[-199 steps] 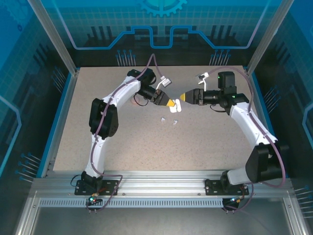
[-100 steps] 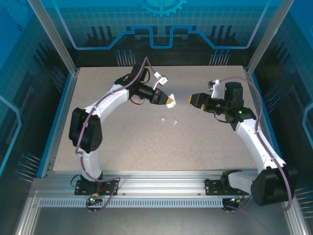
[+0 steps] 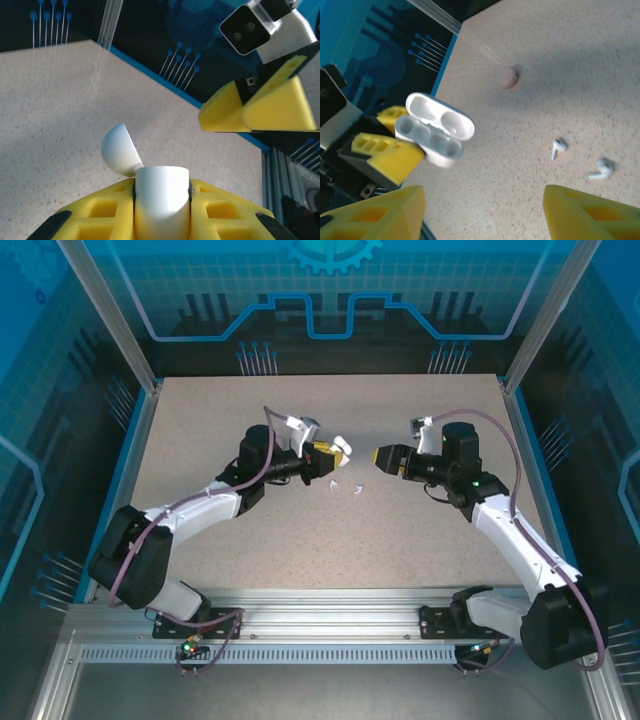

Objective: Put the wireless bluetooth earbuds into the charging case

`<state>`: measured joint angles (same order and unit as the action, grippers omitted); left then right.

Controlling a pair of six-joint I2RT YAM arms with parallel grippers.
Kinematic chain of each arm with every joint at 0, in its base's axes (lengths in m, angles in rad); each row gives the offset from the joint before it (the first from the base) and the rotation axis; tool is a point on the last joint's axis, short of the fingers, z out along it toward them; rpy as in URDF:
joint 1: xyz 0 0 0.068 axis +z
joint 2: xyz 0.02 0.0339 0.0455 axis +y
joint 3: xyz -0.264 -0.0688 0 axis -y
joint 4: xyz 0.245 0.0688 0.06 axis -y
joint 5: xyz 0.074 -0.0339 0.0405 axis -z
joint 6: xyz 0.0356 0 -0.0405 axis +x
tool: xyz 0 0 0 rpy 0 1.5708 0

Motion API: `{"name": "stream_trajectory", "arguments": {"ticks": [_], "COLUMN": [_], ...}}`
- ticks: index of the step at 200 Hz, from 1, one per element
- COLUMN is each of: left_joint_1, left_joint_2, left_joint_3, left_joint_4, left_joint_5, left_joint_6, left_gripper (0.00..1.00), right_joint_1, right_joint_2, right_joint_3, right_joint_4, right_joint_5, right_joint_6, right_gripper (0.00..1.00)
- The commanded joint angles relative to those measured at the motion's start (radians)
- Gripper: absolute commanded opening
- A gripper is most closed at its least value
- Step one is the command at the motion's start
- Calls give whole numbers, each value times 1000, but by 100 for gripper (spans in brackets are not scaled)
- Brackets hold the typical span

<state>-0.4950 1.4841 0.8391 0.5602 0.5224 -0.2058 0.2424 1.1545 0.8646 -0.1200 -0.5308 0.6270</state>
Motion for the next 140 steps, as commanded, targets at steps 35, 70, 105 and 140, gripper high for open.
{"name": "stream_trajectory", "arguments": {"ticks": [35, 70, 105, 140], "left_joint_1": [-55, -68, -71, -74], "left_joint_2": [-98, -114, -120, -126], "left_joint_3": [-83, -105, -128, -129], "left_joint_4": [289, 309, 336, 333], "left_joint_5": [-129, -149, -163, -155], "left_joint_6": [-78, -98, -112, -112], "left_gripper": [0, 0, 0, 0], "right_joint_1": [16, 31, 69, 90], "right_joint_2": [75, 106, 118, 137], "right_joint_3": [80, 89, 97, 110], "right_joint_4": [125, 195, 227, 252], "right_joint_5": [-104, -154, -176, -180], "right_joint_6": [-178, -160, -158, -144], "right_gripper": [48, 44, 42, 40]}}
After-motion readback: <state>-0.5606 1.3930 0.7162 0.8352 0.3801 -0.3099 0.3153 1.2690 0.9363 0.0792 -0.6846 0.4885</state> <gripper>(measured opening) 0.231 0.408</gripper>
